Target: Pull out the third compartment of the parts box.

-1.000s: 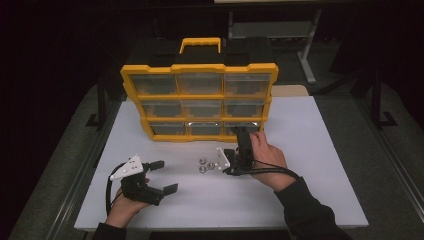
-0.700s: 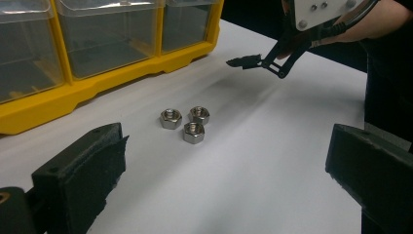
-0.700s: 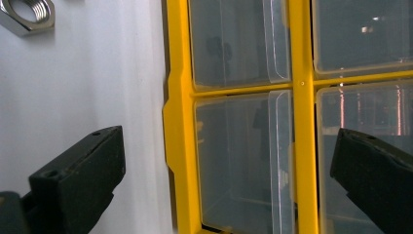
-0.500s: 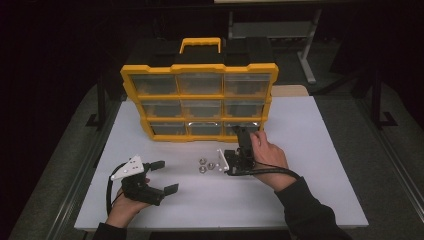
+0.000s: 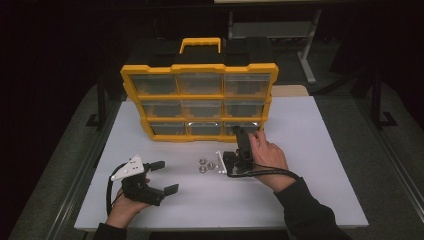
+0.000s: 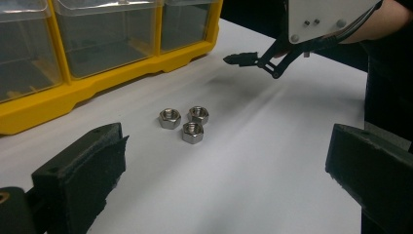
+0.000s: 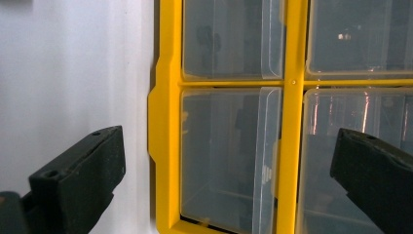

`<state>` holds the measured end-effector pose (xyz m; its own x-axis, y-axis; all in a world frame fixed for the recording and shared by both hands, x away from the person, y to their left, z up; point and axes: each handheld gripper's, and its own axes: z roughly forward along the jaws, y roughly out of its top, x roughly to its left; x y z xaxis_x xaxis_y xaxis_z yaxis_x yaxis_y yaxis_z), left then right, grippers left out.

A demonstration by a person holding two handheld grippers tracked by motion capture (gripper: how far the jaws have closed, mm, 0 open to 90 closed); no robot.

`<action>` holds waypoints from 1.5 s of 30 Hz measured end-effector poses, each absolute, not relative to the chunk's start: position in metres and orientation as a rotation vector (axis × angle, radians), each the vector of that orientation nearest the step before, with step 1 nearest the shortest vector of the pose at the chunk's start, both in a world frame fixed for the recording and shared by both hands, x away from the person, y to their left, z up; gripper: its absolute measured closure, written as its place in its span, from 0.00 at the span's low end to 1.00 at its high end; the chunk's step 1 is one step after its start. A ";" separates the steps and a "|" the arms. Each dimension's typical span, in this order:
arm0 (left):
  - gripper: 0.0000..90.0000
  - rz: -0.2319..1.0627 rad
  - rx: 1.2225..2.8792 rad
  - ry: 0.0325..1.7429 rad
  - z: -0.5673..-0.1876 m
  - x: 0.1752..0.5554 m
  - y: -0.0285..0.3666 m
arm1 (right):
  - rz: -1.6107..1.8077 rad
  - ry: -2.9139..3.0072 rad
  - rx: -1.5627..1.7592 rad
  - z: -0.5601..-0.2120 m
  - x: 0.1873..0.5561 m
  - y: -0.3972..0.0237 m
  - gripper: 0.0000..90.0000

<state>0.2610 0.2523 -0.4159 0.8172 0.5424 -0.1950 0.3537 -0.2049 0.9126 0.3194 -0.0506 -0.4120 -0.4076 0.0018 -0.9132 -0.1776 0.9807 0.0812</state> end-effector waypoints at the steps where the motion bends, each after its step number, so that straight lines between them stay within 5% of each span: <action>1: 0.01 0.201 1.822 0.682 -0.416 0.261 0.253 | 0.195 1.981 -0.126 -0.412 0.319 -0.050 0.00; 26: 0.01 0.195 1.814 0.685 -0.415 0.260 0.252 | 0.180 1.865 -0.093 -0.413 0.316 -0.051 0.00; 45: 0.01 0.205 1.810 0.682 -0.415 0.260 0.254 | 0.162 1.741 -0.078 -0.408 0.309 -0.051 0.20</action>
